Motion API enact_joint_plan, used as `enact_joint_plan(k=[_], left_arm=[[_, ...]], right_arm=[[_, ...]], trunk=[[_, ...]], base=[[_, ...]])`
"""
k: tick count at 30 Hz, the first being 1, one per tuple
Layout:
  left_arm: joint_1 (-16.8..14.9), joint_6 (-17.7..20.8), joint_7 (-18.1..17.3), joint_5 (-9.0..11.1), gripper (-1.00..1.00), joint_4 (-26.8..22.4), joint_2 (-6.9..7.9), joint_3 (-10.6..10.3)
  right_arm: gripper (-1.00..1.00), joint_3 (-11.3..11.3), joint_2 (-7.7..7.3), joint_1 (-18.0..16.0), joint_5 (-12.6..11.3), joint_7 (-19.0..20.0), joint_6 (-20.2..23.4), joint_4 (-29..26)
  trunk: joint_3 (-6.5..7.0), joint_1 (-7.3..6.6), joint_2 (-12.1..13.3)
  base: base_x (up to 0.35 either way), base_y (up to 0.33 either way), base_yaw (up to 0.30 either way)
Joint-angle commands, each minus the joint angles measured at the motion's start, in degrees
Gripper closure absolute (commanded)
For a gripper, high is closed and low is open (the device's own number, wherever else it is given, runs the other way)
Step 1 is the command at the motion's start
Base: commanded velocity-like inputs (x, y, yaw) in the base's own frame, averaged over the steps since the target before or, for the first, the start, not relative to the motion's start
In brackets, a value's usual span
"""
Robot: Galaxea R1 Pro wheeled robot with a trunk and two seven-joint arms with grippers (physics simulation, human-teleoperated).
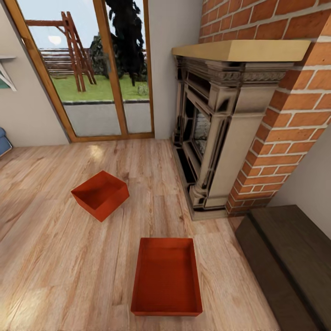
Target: Move the two storage containers from the living room to the garage. In the garage, place one container on the floor and stack the other container on top of it (either order is fine).
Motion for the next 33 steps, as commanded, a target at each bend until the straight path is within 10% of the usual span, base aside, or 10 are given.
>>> enact_joint_plan(k=[1,33], left_arm=[[0.02,-0.08,-0.01,0.31,-1.00,-0.05,0.00,0.03],[0.01,-0.05,-0.23,0.32,-1.00,0.11,-0.20,-0.04]], right_arm=[[-1.00,0.48,0.03,-0.05,-0.58,0.19,-0.33,0.18],[-1.00,0.54,0.08,-0.05,-0.49,0.19,-0.38,0.10]], trunk=[[-0.13,0.00,-0.02],[-3.09,0.00,-0.02]], base=[[0.000,0.000,0.000],[0.000,0.000,0.000]])
